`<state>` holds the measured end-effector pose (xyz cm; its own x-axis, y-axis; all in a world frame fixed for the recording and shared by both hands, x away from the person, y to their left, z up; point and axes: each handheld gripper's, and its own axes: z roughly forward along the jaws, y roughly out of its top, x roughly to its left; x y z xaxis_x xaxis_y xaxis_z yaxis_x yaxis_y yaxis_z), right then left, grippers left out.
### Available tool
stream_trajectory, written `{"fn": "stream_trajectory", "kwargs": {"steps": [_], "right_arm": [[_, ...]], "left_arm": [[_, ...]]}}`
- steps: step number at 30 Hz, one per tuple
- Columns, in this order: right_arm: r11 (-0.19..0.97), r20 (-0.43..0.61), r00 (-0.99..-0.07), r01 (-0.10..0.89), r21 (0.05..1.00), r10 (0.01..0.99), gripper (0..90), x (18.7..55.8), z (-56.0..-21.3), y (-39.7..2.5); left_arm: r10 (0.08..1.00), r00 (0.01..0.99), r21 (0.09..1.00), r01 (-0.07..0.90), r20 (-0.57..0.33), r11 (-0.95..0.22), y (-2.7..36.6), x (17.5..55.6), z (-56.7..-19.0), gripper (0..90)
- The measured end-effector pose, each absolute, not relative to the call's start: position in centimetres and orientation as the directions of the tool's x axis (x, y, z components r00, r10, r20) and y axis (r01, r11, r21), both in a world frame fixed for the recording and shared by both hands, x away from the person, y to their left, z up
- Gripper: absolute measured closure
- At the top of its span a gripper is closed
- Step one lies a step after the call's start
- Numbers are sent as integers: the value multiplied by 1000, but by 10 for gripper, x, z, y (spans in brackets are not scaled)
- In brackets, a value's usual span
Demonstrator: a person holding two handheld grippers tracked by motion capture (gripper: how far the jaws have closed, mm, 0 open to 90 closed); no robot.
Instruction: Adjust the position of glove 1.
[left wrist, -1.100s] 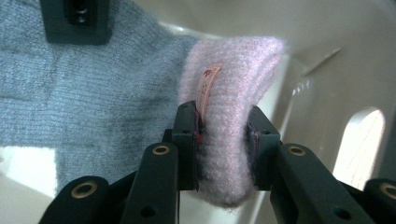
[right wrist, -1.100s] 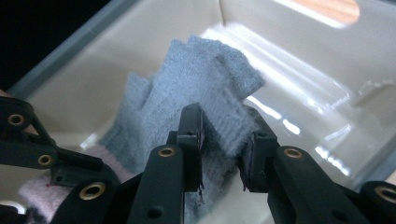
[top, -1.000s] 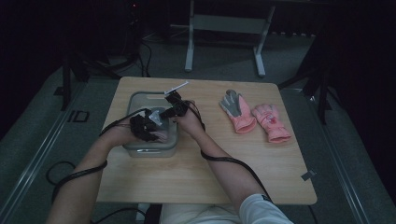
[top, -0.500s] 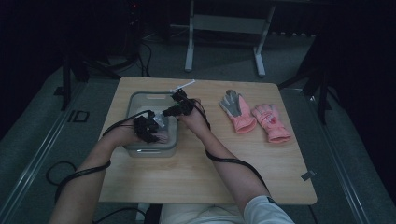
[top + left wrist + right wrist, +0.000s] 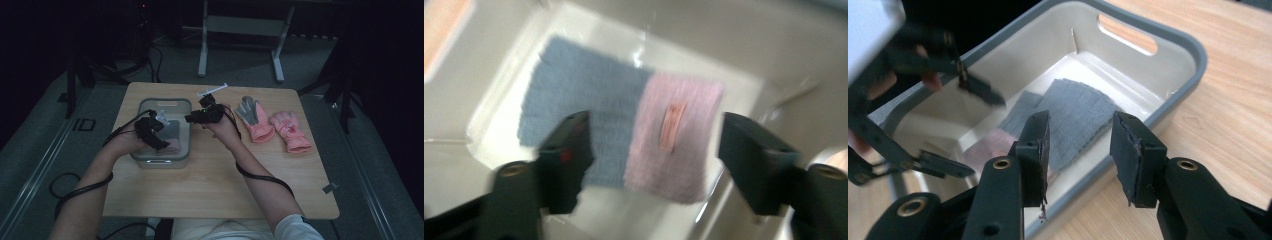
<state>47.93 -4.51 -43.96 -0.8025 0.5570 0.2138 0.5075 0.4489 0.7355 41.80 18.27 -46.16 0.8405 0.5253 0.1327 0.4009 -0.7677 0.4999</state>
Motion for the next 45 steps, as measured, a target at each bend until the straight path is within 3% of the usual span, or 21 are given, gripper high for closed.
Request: {"fn": "stream_trajectory", "kwargs": {"steps": [2, 5, 11, 20, 27, 39, 45], "right_arm": [[445, 201, -809, 491, 749, 552, 599, 474, -434, -53], [441, 186, -817, 469, 765, 546, 605, 466, -427, -66], [455, 139, -827, 430, 779, 545, 604, 455, -420, -91], [453, 100, -816, 413, 790, 569, 617, 451, -419, -139], [439, 78, -783, 424, 792, 617, 669, 457, -420, -182], [470, -6, -683, 496, 730, 731, 786, 490, -442, -236], [529, -45, -687, 514, 676, 725, 755, 513, -458, -237]], "left_arm": [[529, 841, 528, 401, 111, -749, 180, 415, -455, 173], [543, 835, 557, 410, 89, -722, 174, 411, -448, 149], [546, 838, 632, 412, 21, -656, 152, 405, -436, 16], [467, 884, 703, 331, 2, -630, 96, 391, -429, 8], [492, 870, 747, 316, 18, -585, 62, 383, -435, 8], [490, 869, 763, 274, 63, -585, 27, 353, -476, 8], [505, 858, 765, 263, 94, -588, 20, 332, -500, 9]]}}
